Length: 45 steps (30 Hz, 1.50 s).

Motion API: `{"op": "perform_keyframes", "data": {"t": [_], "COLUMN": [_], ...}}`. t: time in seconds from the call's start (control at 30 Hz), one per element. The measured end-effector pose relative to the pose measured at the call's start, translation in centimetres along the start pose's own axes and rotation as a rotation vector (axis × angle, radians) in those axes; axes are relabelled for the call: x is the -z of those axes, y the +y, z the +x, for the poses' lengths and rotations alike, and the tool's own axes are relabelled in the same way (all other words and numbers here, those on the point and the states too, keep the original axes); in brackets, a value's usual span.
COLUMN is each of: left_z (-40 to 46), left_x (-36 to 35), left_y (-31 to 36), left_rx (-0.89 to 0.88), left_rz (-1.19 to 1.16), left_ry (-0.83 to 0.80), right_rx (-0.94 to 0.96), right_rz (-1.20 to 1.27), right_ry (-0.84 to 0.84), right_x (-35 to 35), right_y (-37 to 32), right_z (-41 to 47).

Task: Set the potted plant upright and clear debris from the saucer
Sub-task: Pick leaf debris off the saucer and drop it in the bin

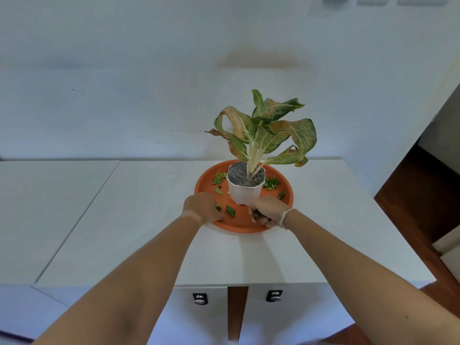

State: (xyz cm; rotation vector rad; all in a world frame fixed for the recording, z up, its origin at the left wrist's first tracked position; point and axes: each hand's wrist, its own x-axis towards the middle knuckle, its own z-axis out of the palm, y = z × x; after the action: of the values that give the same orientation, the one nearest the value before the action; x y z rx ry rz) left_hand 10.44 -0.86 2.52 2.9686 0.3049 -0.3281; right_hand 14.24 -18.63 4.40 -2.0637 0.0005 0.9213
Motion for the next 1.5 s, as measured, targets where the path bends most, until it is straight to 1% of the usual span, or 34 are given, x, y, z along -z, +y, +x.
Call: {"op": "perform_keyframes", "data": {"t": [0.1,0.17,0.27,0.4,0.5,0.57,0.73,0.87,1.07,1.17,1.27,1.4,1.5], "left_z": [0.1,0.1,0.1,0.2,0.4,0.6,0.9,0.5,0.0,-0.2,-0.3,-0.1,-0.3], "left_x": [0.0,0.0,-0.3,-0.9,-1.2,-1.4,-1.2,-0.6,-0.5,-0.6,-0.5,-0.5,-0.4], "left_y": [0.0,0.1,0.3,0.0,-0.3,-0.5,-1.3,-1.7,-2.5,-2.6,-2.9,-3.4,-3.4], "left_rx": [-0.017,-0.022,-0.025,-0.023,-0.024,-0.032,-0.029,0.006,0.095,0.127,0.155,0.242,0.264], "left_rz": [0.028,0.027,0.01,-0.001,-0.028,-0.05,-0.206,-0.333,-0.6,-0.731,-0.795,-0.936,-1.014], "left_ry": [0.003,0.021,0.054,0.115,0.126,0.131,0.112,0.138,0.134,0.173,0.197,0.171,0.133], "right_rx": [-0.008,-0.014,0.023,0.143,0.224,0.237,0.323,0.349,0.355,0.362,0.381,0.408,0.409], "right_rz": [0.134,0.13,-0.023,-0.223,-0.391,-0.49,-0.656,-0.777,-0.744,-0.741,-0.689,-0.621,-0.612], "right_ry": [0.007,0.015,0.056,0.09,0.12,0.141,0.13,0.117,0.22,0.228,0.227,0.256,0.264], "right_x": [-0.1,-0.3,-0.7,-1.3,-1.7,-2.3,-3.5,-4.0,-4.7,-5.0,-5.2,-5.7,-6.0], "right_y": [0.1,0.1,0.0,-0.2,-0.2,-0.1,0.0,-0.2,-0.1,-0.1,-0.3,-0.6,-0.8], "right_z": [0.3,0.5,0.5,0.6,1.3,1.6,2.1,2.2,2.7,3.0,3.1,3.3,3.6]}}
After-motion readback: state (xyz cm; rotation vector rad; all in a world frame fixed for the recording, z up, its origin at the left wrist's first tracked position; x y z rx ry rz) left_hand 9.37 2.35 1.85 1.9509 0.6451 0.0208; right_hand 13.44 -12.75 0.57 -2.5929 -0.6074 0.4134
